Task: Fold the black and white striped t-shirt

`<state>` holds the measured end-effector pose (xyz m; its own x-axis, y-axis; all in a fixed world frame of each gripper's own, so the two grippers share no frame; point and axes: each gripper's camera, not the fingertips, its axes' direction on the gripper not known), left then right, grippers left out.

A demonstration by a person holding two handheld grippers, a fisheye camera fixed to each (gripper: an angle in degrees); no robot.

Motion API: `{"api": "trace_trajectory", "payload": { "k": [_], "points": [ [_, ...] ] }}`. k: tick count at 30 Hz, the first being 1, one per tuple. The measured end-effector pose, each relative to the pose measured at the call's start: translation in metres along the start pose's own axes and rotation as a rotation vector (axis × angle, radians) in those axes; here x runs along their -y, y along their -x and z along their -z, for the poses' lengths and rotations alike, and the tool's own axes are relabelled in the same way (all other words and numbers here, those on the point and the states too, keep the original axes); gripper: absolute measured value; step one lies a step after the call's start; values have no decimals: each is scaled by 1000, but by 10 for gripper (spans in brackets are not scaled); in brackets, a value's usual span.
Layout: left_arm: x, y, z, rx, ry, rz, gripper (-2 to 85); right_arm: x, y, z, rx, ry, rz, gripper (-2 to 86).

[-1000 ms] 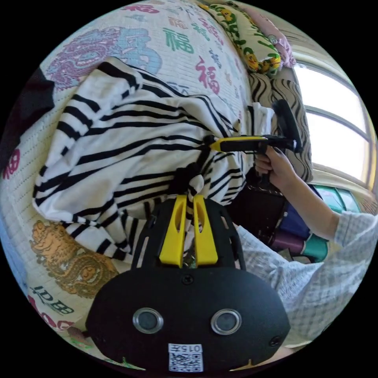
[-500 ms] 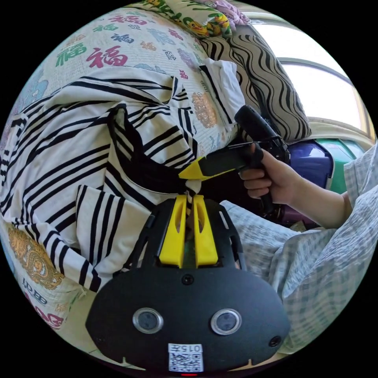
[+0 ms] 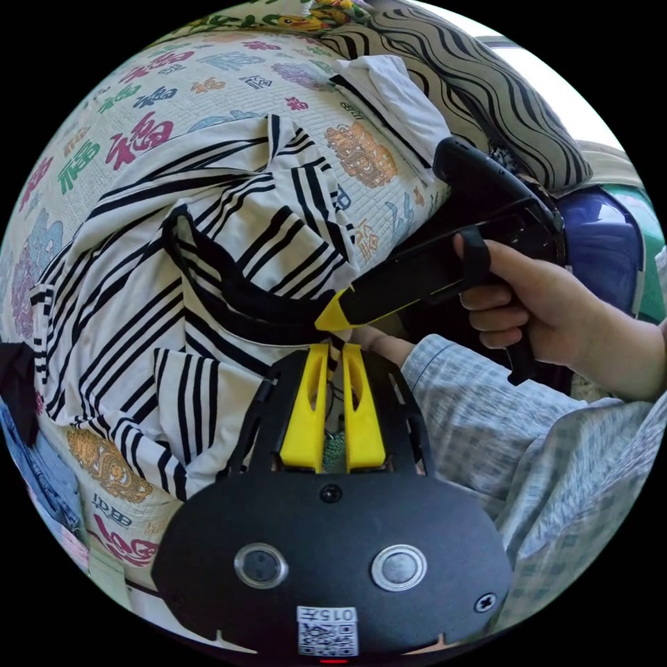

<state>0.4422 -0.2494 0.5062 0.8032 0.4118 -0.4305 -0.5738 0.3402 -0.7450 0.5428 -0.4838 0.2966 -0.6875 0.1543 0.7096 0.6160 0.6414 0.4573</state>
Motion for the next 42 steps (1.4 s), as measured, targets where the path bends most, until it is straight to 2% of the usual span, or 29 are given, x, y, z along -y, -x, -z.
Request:
{"api": "trace_trajectory", "payload": {
  "k": [4, 7, 10, 14, 16, 18, 20, 22, 25, 28, 34, 37, 42],
  "points": [
    [11, -21, -9, -31, 25, 1, 64, -8, 13, -10, -25, -10, -26, 24],
    [20, -28, -7, -201, 85, -58, 78, -21, 22, -18, -16, -9, -44, 12],
    [30, -13, 24, -299, 23, -52, 71, -42, 33, -23, -18, -31, -40, 8],
    [74, 4, 66, -71, -62, -24, 83, -67, 51, -41, 12, -19, -27, 6],
    [100, -3, 59, -22, -5, -72, 86, -77, 62, -51, 11, -14, -19, 6],
    [126, -18, 32, 127, 114, -153, 78, -90, 77, -63, 18, -19, -16, 6],
    [142, -27, 15, 97, 188, -184, 22, -101, 88, -70, 20, -25, -13, 5],
    [150, -37, 13, 41, 185, -182, 7, -112, 102, -76, 12, -25, 2, 5],
    [148, -56, 44, -34, 85, -120, -2, -139, 132, -74, -12, -43, 46, 5],
    [122, -87, 112, -74, -60, -56, -5, -177, 177, -50, -56, -110, 125, 5],
    [28, -175, 276, -112, -417, 32, -6, -289, 311, 18, -223, -328, 420, 6],
    [-18, -228, 339, -81, -593, 35, -5, -345, 376, 37, -237, -411, 557, 6],
    [-80, -318, 421, 83, -839, -64, -5, -445, 469, 45, -286, -527, 787, 6]
  ]
}}
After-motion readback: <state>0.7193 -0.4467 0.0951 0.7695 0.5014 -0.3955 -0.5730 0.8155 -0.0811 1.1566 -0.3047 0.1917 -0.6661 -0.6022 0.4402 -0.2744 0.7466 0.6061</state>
